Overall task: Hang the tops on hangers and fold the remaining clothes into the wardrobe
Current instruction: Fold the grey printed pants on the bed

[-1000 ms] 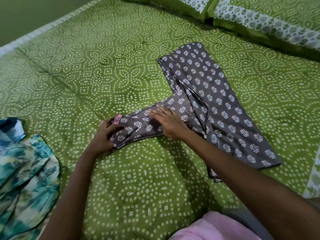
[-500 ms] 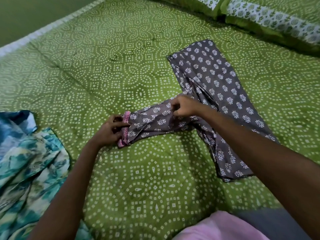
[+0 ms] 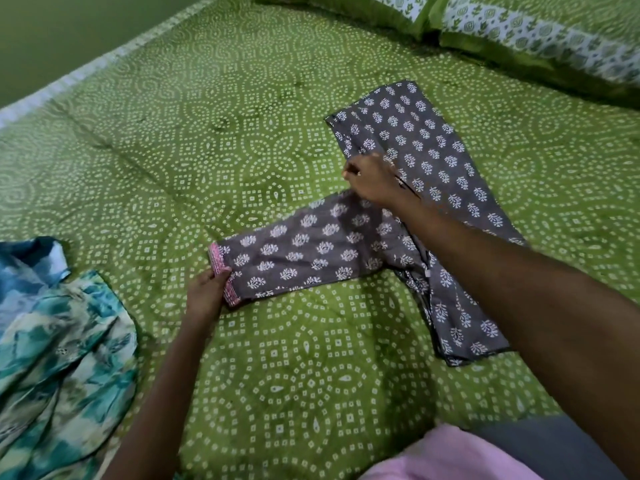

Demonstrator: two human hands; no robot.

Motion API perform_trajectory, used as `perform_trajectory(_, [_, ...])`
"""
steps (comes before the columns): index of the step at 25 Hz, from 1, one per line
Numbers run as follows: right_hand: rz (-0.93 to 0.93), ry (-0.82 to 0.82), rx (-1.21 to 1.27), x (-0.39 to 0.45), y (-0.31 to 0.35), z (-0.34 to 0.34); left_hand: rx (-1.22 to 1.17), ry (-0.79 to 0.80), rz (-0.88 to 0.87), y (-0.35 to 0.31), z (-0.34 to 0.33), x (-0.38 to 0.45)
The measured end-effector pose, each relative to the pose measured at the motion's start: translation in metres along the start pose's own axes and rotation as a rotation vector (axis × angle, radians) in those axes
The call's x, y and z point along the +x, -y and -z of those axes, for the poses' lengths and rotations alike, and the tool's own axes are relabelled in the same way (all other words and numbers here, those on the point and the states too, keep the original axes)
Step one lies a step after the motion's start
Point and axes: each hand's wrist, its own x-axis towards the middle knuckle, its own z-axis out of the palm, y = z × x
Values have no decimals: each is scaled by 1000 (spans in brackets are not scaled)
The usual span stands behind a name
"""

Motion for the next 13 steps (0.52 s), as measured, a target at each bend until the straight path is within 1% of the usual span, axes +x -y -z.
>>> perform_trajectory(2, [12,-59,-49,-10,0,-12,-95,-39,106,-3,-2,0])
perform_trajectory(3, [35,-81,-28,-21,-3,-15,-122,-48,121,-4,-2,1])
perform_trajectory(5, [89,-107,12,-52,-16,-18,-130,-115,76,-7,-4,1])
perform_trajectory(6, [107,-111,18,-68,-25,-18,-75,-167,30,-7,-6,3])
perform_trajectory(8, [95,-94,4,-88,-44,-19,136,-284,-58,-7,-9,8])
perform_trajectory(9, [78,-77,-21,-89,-49,-19,226,-314,-89,-7,-11,10])
perform_trajectory(11, [62,-5,-65,-75,-47,-15,297,-297,-99,-5,-14,16])
perform_trajectory(13, [35,49,-89,-52,-39,-11,253,-253,-27,-9,-18,18])
